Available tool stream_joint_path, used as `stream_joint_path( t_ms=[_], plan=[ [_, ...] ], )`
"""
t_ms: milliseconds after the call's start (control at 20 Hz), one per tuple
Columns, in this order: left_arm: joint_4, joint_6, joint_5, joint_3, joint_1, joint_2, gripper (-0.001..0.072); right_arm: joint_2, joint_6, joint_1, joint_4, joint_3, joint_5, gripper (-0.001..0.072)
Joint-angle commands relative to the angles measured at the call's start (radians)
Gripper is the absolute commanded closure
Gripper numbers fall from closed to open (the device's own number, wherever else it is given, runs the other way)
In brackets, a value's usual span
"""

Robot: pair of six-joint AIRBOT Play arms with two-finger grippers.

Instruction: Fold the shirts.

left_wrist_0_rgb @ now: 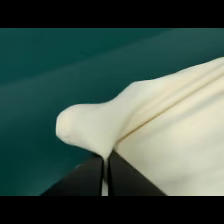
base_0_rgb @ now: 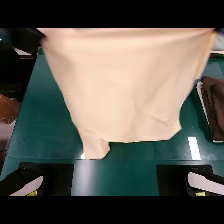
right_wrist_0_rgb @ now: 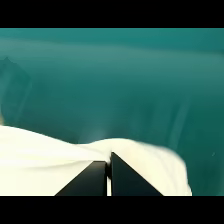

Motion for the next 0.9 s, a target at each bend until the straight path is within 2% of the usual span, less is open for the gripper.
stream_joint_path(
  t_ms=[0,200,250,300,350,400,500,600,650,850],
  plan=[
    [0.000,-0.012,0.092,-0.169,0.000,-0.175,0.0682,-0.177,0.000,0.085,-0.071,-0.102,-0.045,0.0692],
    [0.000,-0.019,0.262,-0.192,0.000,-0.346,0.0681,-0.342,0.000,0.120,-0.053,-0.043,-0.095,0.0690],
    [0.002,-0.019,0.295,-0.192,0.000,-0.360,0.0580,-0.367,0.000,0.120,-0.052,-0.013,-0.093,0.0688],
    [0.001,-0.023,0.322,-0.190,0.000,-0.365,0.0248,-0.393,0.000,0.120,-0.051,0.023,-0.086,0.0587],
    [0.005,-0.044,0.328,-0.184,0.001,-0.365,0.0091,-0.409,0.000,0.119,-0.051,0.054,-0.073,0.0382],
    [0.003,-0.046,0.299,-0.167,0.011,-0.365,0.0091,-0.419,0.000,0.110,-0.050,0.084,-0.049,0.0364],
    [0.002,-0.046,0.145,-0.108,0.061,-0.362,0.0091,-0.407,-0.005,0.083,0.001,0.086,0.024,0.0365],
    [-0.013,-0.048,0.001,-0.105,0.132,-0.328,0.0091,-0.348,-0.043,0.049,0.066,-0.014,0.072,0.0366],
    [-0.028,-0.048,-0.027,-0.142,0.165,-0.293,0.0091,-0.308,-0.060,0.031,0.085,-0.089,0.072,0.0366],
    [-0.088,-0.076,0.013,-0.473,0.231,-0.129,0.0091,-0.100,-0.093,-0.027,0.139,-0.476,-0.008,0.0366]
  ],
)
